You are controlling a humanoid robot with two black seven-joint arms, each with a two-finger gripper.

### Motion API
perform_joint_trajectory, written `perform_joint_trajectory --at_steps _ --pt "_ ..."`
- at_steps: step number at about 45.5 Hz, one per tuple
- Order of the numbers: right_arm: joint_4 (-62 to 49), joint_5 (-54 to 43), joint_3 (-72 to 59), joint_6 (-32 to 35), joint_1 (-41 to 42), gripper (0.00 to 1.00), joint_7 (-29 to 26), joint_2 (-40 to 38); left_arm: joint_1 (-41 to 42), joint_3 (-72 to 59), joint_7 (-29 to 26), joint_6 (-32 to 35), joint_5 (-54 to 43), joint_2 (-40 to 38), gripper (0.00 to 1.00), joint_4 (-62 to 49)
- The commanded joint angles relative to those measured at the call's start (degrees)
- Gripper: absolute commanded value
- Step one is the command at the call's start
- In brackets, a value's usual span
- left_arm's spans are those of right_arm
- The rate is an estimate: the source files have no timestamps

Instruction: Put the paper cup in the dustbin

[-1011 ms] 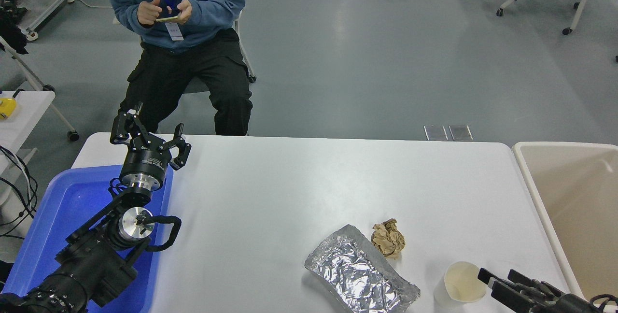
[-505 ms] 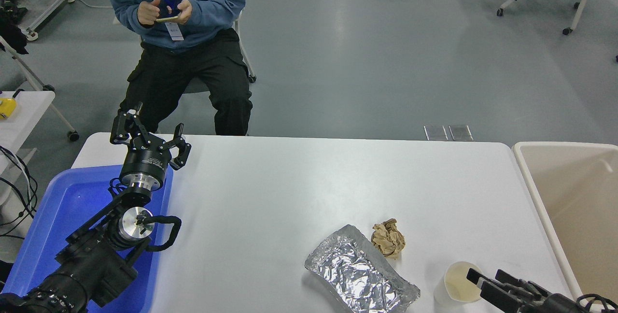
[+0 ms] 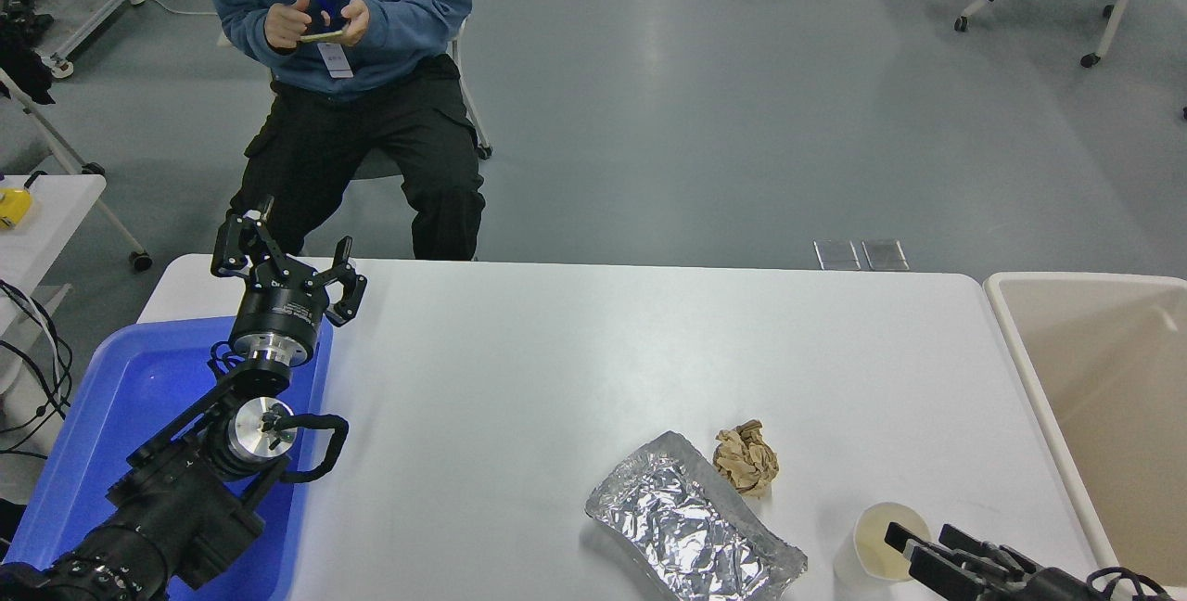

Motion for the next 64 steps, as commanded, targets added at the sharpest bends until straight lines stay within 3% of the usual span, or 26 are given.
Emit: perform_joint_trajectory --at_steps 1,4,7,18,43,57,64 --pt "-0.7 0.0 -0.5 0.1 0.2 0.71 -0.1 0.6 -0.1 0.0 0.0 0.1 0.0 0.0 1.00 0.0" --pt "-0.6 -0.1 -0.5 0.1 0.1 0.61 -0.1 0.6 -0.1 0.0 0.0 0.1 0.0 0.0 1.00 0.0" --pt "-0.6 -0.1 -1.4 0.1 0.1 0.41 -0.1 0.5 -0.1 0.0 0.0 0.0 0.0 0.0 1.00 0.0" --pt "-0.1 -0.1 -2.1 0.6 0.1 0.00 -0.2 -0.4 0.0 0.0 0.0 0.1 0.0 0.0 1.00 0.0" --pt "6.9 1.7 -1.5 0.7 0.0 0.00 1.0 -7.6 0.0 0.0 0.0 0.0 0.0 0.0 1.00 0.0" --pt "15.5 7.8 2.4 1.0 0.2 0.00 1.2 -18.3 0.0 0.0 0.0 0.0 0.0 0.0 1.00 0.0" --pt "17.6 12.0 6.8 4.9 0.8 0.00 2.3 -23.3 0.0 0.0 0.0 0.0 0.0 0.0 1.00 0.0"
